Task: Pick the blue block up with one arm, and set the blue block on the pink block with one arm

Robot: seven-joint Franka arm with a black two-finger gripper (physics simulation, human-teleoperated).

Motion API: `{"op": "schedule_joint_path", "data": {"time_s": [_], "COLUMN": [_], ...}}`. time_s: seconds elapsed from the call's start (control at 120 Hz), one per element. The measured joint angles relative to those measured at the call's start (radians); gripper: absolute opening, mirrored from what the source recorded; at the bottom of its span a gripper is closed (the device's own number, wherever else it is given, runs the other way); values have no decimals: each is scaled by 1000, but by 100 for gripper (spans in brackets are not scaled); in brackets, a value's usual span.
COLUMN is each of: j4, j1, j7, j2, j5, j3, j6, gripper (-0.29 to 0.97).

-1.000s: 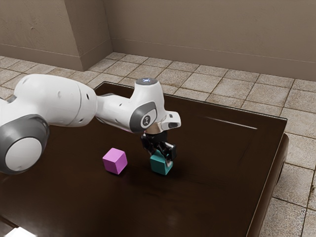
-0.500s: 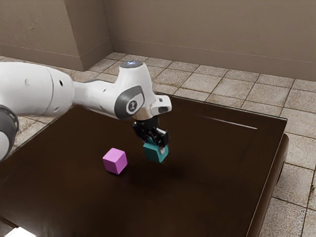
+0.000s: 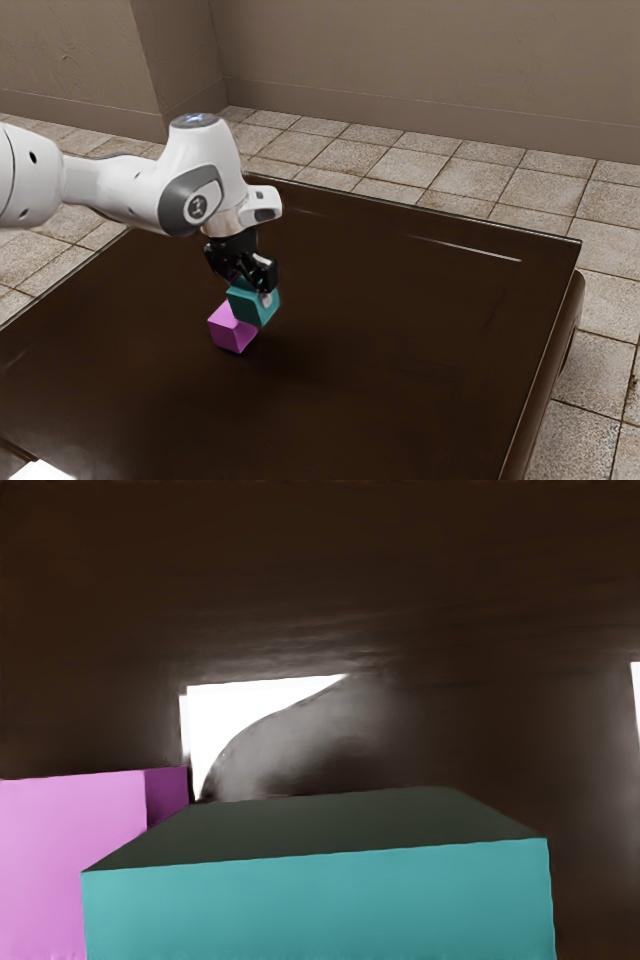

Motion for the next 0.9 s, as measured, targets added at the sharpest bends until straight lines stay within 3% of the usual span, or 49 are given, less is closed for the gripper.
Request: {"op": "schedule_joint_path", "data": {"time_s": [0.442,0.9], "j4": [-19,20], "j1": [67,78], "j7": [3,10], "j2": [-8,32], "j5": [84,97], "j3": [27,25], "j6": [-2,-1], "gripper": [35,34]}}
